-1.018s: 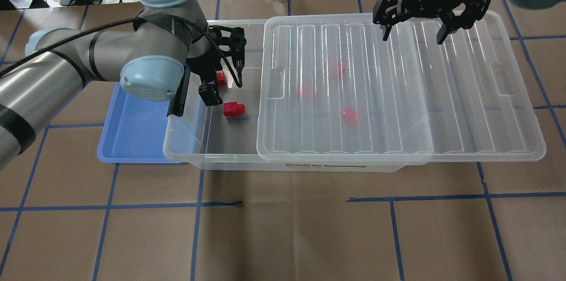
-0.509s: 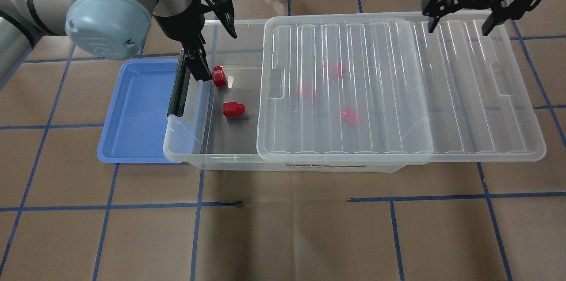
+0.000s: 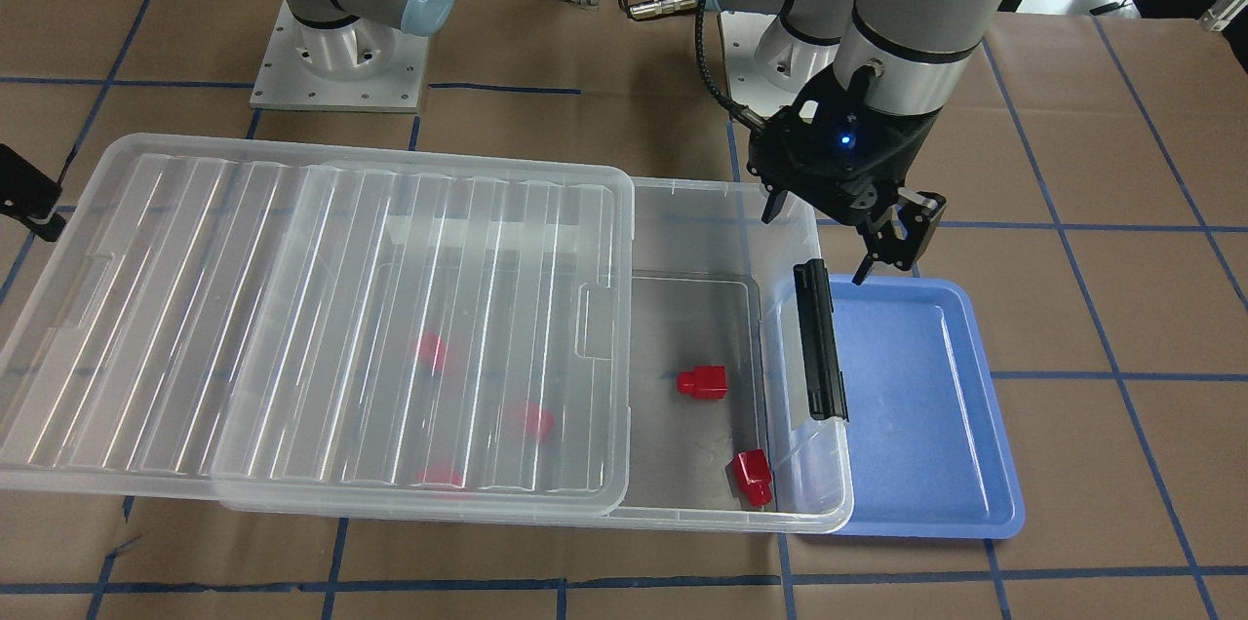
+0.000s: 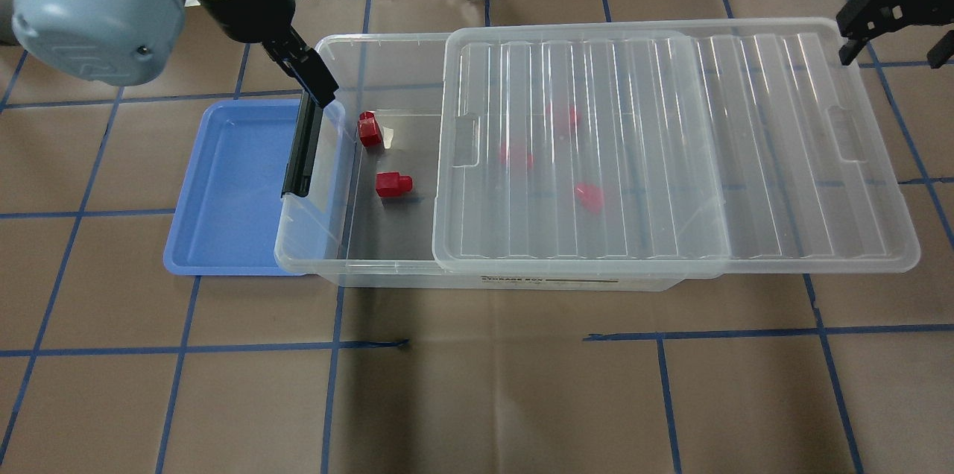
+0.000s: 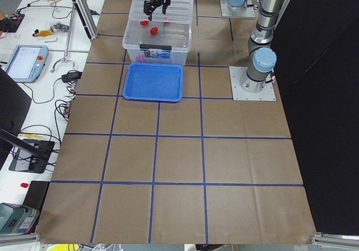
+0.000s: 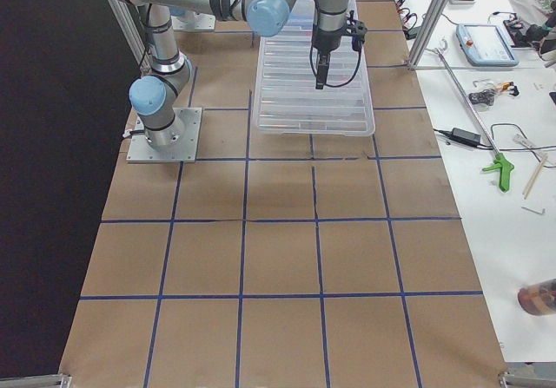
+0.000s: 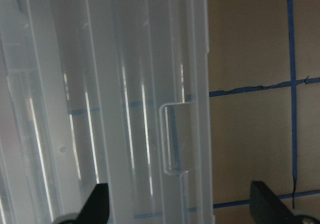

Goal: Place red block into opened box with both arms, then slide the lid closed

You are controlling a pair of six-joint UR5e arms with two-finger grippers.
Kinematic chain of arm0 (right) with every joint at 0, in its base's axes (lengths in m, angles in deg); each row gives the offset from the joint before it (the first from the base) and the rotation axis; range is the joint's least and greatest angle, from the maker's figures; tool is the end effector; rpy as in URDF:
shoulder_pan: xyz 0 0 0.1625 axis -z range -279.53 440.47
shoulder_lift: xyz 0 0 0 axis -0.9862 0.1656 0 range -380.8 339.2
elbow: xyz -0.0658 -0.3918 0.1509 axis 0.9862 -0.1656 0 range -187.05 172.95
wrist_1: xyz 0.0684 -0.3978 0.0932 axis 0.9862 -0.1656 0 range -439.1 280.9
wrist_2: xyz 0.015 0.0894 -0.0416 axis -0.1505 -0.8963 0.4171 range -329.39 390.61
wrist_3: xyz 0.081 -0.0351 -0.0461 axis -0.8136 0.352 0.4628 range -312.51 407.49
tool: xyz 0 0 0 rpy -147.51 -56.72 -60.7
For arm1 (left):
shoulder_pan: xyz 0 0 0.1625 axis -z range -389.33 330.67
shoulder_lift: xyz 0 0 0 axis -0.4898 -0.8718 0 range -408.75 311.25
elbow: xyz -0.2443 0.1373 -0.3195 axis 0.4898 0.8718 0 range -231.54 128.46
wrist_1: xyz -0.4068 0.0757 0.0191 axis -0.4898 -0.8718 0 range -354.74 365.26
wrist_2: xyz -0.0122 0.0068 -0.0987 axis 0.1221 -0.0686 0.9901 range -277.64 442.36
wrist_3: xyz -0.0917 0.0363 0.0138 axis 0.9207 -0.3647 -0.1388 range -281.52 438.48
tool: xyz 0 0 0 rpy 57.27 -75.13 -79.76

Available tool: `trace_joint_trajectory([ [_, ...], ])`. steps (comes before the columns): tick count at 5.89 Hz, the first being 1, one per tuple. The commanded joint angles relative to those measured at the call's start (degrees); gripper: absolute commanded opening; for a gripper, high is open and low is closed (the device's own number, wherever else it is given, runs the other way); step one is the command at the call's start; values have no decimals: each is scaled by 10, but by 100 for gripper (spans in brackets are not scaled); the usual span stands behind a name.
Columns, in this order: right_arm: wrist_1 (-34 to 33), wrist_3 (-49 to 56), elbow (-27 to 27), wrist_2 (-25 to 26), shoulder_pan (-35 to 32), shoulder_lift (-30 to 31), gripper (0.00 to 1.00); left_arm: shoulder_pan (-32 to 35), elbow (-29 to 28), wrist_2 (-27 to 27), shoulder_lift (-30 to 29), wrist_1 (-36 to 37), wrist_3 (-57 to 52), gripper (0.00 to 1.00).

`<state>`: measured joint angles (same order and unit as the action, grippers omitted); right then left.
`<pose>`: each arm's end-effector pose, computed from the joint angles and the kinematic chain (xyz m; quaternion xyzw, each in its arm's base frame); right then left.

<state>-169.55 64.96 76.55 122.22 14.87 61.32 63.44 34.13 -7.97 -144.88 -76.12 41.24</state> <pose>-0.1076 -0.5532 0.4720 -0.0604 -0.9980 -0.0135 0.0099 -0.1590 -0.5412 0.4857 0.3414 0.9380 -0.0560 0.0204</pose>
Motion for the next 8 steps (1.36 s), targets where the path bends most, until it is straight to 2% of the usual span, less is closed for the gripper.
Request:
trace_joint_trajectory([
  [1,-34,82,3,15,61,-33,100,-26,-2,-4,23,-9,126,98],
  [3,-63,87,4,25,89,-73,100,-51,-15,-6,26,-29,229,98],
  [4,-79,85,25,32,89,-79,100,-51,-20,-2,25,-46,302,98],
  [6,-143,77,90,33,89,-70,100,-51,-34,1,24,-91,325,98],
  [8,-145,75,109,25,82,-51,100,-51,-36,2,23,-91,324,98],
])
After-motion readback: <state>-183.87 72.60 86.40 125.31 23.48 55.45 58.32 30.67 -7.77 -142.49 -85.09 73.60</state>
